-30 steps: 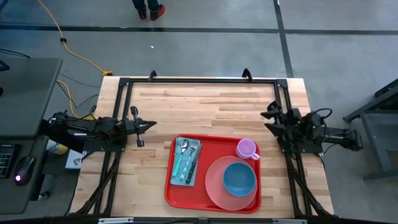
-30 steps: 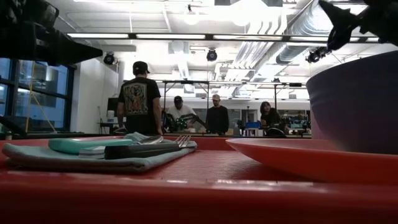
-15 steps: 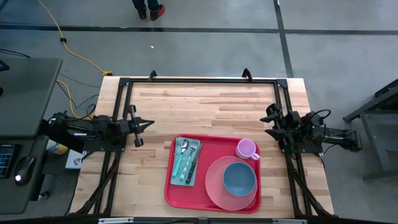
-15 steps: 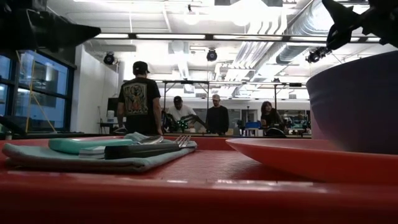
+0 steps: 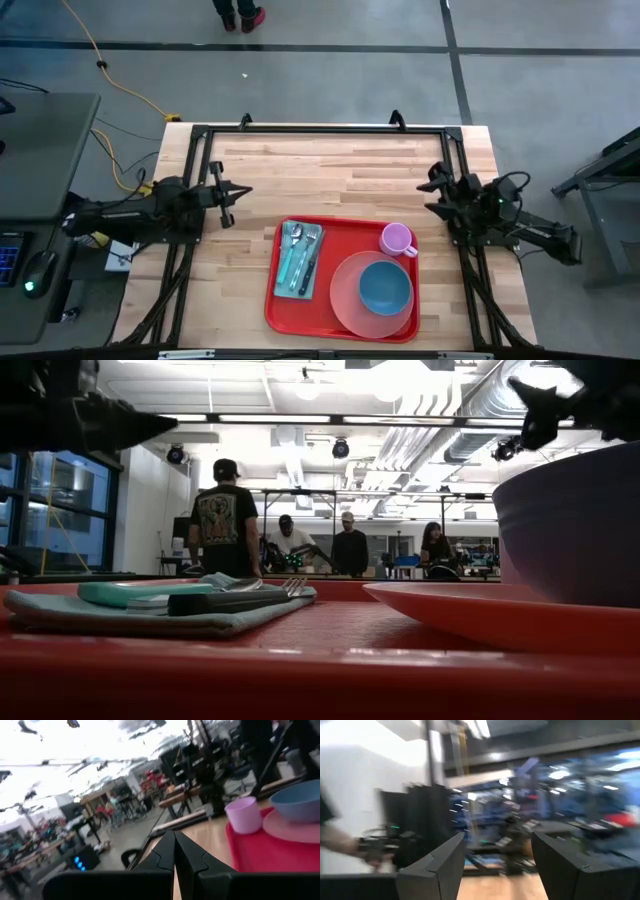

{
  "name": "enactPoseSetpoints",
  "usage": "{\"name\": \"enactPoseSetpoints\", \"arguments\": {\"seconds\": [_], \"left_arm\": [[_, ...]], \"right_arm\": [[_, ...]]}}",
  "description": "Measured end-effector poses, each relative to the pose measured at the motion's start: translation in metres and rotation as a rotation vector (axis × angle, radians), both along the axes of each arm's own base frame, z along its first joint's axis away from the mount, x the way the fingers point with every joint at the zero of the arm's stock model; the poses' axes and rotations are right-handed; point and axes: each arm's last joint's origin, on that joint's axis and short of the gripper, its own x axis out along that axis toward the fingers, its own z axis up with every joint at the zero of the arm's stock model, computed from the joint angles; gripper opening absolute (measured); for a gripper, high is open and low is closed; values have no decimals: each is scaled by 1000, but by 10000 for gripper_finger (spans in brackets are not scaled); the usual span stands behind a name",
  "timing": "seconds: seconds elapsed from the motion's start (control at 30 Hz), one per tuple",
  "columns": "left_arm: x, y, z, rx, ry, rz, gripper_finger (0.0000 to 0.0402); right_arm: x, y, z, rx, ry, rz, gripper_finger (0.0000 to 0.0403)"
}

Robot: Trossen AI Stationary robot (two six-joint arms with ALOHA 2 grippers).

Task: Set up tray
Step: Return to Home Position

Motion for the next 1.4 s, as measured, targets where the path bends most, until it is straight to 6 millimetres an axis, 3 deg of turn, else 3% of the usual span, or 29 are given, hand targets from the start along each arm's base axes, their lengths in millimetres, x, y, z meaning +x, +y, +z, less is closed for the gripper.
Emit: {"name": "enactPoseSetpoints", "arguments": {"seconds": [0.13,0.37,0.63,0.8,1.03,1.4], "left_arm": [[2,4,-3,-25,26,48,40],[6,4,-8,-36,79,-8,40],[12,5,-16,-39,166,-10,40],[15,4,-21,10,229,-66,40],[15,-2,-34,24,347,-256,40],[13,-2,-42,0,431,-254,40]], "right_arm": [[4,-5,-8,78,48,-139,206],[9,5,-7,51,46,-48,206],[23,14,-27,13,259,-52,206],[28,15,-41,12,407,-40,206],[28,14,-47,-38,461,-49,206],[28,13,-55,-13,547,-95,206]]}}
